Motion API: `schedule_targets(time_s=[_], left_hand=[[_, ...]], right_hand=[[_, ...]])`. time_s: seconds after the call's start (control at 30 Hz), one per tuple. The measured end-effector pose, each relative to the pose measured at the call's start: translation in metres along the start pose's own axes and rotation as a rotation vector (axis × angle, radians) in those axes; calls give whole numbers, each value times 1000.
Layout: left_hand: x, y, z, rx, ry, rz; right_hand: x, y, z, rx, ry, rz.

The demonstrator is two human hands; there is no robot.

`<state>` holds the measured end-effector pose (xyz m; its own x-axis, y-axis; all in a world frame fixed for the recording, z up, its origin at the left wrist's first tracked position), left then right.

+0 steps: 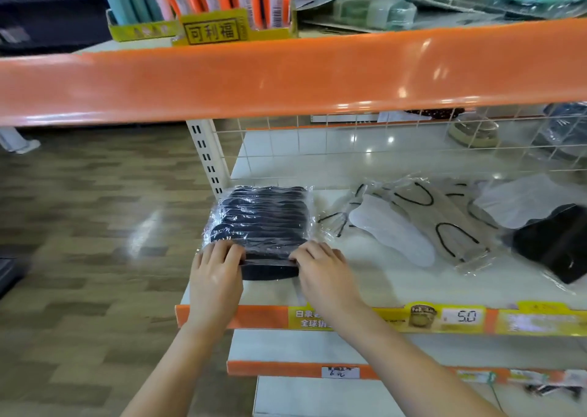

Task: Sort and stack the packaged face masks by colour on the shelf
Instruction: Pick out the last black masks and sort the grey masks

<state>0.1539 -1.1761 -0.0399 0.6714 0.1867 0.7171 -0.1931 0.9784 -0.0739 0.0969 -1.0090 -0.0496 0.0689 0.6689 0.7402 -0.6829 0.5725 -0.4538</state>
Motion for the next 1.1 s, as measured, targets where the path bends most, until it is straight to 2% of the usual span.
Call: schedule_targets(time_s=[0.3,0.43,0.67,0.77,0.97,1.1], left_hand=[[-22,-23,-17,5,-229,44],[-24,-20,-19,-22,-370,42],[-44,-15,-25,-66,-573,92],[-52,-13,-31,-76,-656,127],[-53,-6,-32,-10,-673,-36],[-55,-7,-33,-23,-645,20]], right_hand=[[-34,-8,-9,-49,-72,-94],[-41,-9,-11,-77,-57,-119],[-42,-12,-15,-46,67,-151],[-40,-12,-19,-45,54,-141],[-40,-12,-22,-66,14,-144],[-39,-11,-22,-86,15,-130]])
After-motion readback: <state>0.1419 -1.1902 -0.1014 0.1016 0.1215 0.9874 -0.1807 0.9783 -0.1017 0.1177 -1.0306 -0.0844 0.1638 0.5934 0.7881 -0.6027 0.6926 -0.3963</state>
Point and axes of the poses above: each hand's wrist, its own z-axis towards the middle knuckle, its own x-axis out of the back of the hand, y = z × x, the point moved 5 cm from there along z, towards the middle knuckle, and after that the axes turned 13 degrees about z, right-handed, at the moved point
